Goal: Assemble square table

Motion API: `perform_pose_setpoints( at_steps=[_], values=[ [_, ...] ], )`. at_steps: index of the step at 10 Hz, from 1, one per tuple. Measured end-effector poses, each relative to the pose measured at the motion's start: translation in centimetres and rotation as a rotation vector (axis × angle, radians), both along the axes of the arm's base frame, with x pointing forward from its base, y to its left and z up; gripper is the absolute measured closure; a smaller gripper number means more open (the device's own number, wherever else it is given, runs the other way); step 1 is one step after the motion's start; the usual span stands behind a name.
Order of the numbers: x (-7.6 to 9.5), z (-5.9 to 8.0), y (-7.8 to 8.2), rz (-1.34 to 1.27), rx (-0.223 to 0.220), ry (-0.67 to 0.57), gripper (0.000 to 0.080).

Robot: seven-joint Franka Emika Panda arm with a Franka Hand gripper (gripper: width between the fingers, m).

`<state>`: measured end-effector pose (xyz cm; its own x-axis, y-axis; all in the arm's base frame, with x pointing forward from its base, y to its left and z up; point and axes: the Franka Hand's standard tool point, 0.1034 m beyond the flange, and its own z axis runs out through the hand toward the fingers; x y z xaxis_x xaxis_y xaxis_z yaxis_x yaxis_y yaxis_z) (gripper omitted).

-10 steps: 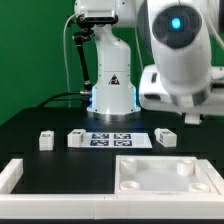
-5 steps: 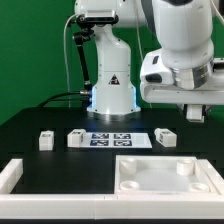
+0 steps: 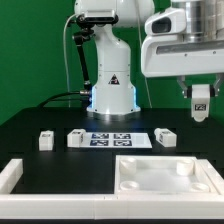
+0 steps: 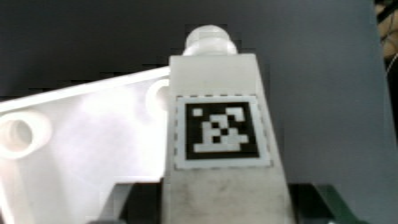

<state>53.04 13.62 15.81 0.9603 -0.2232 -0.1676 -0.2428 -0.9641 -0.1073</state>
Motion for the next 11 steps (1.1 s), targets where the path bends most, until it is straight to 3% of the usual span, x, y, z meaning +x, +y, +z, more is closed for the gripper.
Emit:
perform_pose_setpoints(
  at_steps=[3,5,6,7,8,10,11],
  values=[
    [0.9,0.2,0.8,-0.019,0.0,-0.203,0.0508],
    [4.6,0.7,-0.2,0.026,-0.019,-0.395,0.0508],
    [5.5,0.8,1.2,0.043,-0.039,-0.478,0.0508],
    [5.2,0.8,2.6,0.002,-0.028,-0.504,0.0508],
    [5.1,0.6,2.6,0.025,-0.03,-0.51,0.0508],
    [5.1,0.4,2.4,0.04,-0.031,-0.508,0.0508],
    [5.3,-0.3,1.2,0.125,-0.054,-0.511,0.0508]
  ],
)
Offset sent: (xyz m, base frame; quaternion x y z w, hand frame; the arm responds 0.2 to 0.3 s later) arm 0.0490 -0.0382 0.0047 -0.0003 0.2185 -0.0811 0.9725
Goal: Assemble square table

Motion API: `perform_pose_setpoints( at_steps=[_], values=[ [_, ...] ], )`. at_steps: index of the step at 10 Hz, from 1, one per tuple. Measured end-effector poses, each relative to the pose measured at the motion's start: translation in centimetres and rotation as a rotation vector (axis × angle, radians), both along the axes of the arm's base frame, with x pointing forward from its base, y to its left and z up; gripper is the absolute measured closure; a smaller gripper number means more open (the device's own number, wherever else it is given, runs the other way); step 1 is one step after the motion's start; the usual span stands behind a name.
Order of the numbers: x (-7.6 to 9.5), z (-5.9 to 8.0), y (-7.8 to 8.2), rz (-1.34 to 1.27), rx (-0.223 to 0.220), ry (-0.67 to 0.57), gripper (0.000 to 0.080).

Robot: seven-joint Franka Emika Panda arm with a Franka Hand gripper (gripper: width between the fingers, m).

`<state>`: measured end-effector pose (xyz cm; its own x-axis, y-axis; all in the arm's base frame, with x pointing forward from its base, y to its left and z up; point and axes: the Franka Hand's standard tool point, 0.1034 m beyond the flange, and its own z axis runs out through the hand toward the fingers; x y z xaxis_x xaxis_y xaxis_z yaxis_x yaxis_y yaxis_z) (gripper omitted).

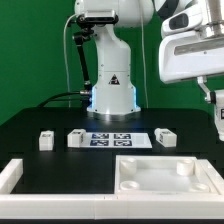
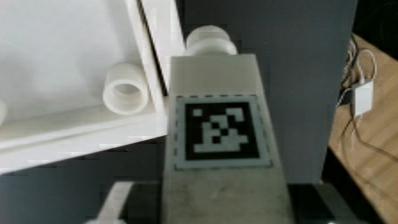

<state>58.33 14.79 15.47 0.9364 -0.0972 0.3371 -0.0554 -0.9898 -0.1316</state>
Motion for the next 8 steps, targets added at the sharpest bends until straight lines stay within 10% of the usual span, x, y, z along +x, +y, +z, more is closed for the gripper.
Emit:
perform_pose_setpoints(
  at_steps=[2,8],
  values=[
    [2.6,-0.2,-0.9,0.078,-0.031,-0.062,0.0508],
    [2.7,-1.8,-1.8,0.109,-0.051,-0.076,0.0508]
  ],
)
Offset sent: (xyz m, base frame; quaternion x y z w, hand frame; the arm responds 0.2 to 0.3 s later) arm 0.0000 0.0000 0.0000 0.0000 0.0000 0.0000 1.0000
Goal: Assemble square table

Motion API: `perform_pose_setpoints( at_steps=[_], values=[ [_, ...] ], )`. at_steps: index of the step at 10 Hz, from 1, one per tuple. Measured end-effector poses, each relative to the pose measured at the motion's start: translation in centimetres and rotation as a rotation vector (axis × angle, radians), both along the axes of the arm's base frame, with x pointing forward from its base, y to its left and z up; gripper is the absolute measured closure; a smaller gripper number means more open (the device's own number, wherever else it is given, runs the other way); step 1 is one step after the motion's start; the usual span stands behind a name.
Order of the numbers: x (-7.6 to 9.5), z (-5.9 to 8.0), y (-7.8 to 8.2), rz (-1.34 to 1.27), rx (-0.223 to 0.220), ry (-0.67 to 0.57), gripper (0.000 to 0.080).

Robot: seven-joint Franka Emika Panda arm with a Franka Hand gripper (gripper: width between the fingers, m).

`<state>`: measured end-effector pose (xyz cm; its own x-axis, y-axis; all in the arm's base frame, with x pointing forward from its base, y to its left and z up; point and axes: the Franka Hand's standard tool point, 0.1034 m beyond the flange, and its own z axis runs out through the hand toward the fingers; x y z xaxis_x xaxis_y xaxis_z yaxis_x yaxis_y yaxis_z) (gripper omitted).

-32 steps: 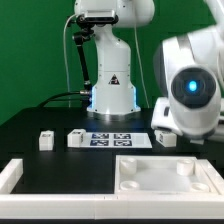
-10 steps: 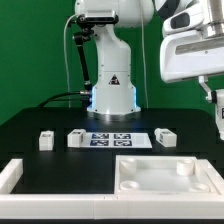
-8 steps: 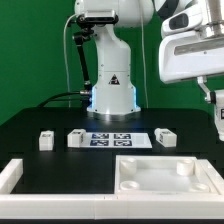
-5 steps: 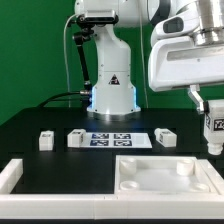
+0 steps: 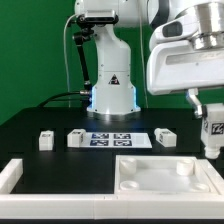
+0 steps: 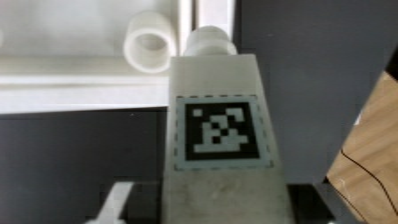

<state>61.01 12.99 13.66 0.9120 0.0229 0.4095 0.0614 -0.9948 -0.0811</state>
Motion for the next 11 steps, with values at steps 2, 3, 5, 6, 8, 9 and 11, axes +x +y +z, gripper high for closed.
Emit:
perform_pose_setpoints(
  at_steps=[2,3,5,6,8,9,11],
  values=[
    [1.2,-1.2,-1.5,0.015,-0.014,-0.026,0.0508],
    [1.5,-1.4,-1.5,0.016,-0.013,-0.033,0.0508],
    [1.3,-2.5,-1.6,0.015,-0.015,-0.03,0.0508],
    [1.4,-2.9,-1.7,0.016,-0.017,-0.026,0.0508],
    [1.5,-3.4,-1.6,0.02,-0.019,-0.022,0.0508],
    [1.5,-3.5,-1.3,0.024,-0.018,-0.029,0.0508],
    [1.7,-3.5,-1.2,0.025,-0.016,-0.048,0.0508]
  ],
)
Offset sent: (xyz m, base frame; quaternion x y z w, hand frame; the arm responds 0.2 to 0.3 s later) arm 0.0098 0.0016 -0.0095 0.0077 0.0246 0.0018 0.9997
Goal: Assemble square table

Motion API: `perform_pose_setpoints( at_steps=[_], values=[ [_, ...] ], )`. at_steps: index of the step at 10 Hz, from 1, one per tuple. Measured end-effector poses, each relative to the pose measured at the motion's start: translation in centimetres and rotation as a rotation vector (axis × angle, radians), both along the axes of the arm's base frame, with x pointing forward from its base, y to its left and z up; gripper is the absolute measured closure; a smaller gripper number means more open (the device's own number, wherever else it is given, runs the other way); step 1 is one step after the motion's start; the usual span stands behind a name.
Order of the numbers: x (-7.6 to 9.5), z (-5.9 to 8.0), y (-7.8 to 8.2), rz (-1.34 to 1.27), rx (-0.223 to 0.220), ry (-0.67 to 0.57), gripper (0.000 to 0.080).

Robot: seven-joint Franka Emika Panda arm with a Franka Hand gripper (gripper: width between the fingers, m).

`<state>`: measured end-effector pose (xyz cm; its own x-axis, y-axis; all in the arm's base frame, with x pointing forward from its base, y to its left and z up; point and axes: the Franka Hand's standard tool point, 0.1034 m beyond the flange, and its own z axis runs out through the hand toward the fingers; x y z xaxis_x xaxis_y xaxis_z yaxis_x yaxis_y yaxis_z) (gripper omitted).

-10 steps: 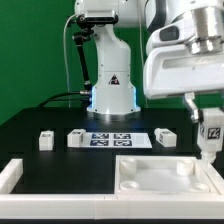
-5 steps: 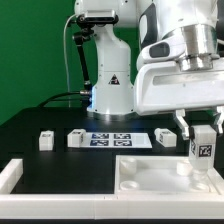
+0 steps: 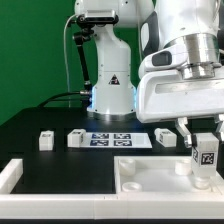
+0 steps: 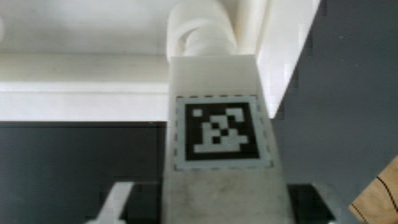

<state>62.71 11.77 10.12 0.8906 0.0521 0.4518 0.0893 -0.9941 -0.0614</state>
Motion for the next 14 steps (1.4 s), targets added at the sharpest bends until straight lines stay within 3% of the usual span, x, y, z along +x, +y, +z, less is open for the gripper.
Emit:
perform_pose_setpoints(
  at_steps=[5,11,12,13,14],
  values=[
    [-0.46,-1.34,0.11,-0.005,-0.001,0.01,0.0508],
    [-0.89,-1.35,0.09,-0.068,-0.013,-0.069,0.0508],
    [-0.89,-1.36,0.1,-0.068,-0.013,-0.069,0.0351],
    [-0.89,-1.36,0.1,-0.068,-0.013,-0.069,0.0351],
    [-0.9,-1.37,0.09,-0.068,-0.013,-0.069,0.0226]
  ],
)
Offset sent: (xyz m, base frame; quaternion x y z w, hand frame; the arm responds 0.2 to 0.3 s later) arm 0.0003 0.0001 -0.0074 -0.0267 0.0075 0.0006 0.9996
